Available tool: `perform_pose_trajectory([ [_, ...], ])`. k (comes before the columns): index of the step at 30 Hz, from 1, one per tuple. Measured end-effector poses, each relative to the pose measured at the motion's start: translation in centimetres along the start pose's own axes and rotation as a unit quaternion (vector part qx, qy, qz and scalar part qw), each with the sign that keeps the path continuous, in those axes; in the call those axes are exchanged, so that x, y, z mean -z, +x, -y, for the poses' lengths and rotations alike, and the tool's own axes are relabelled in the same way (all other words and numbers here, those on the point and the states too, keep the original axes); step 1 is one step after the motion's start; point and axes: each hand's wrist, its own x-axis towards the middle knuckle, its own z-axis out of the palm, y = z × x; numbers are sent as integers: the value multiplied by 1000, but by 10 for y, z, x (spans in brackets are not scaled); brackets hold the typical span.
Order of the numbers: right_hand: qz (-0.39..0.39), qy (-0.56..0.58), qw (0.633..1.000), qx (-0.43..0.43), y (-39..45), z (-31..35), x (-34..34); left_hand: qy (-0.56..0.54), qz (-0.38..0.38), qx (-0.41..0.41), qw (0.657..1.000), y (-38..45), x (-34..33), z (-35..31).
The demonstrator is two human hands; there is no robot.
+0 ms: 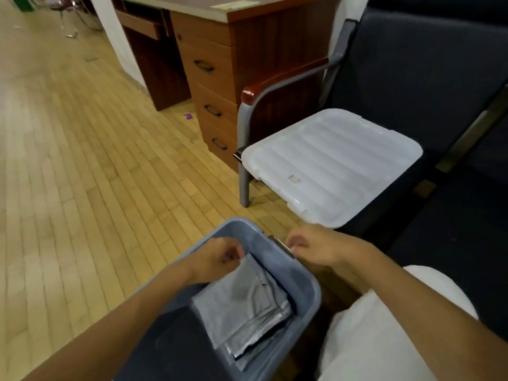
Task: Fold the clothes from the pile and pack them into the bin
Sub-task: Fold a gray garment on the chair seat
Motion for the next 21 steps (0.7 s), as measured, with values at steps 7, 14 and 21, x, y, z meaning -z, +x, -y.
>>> perform_pose_trajectory([
  [7,-237,74,969,-23,-126,-79,59,-82,-18,-153,985,99,-27,-183],
  [14,-435,118,846,-286,-300,-274,37,-46,121,-281,951,161,-145,-377],
  [21,-364,226,628,-649,-461,-413,-51,80,228,-340,909,181,-254,-450],
])
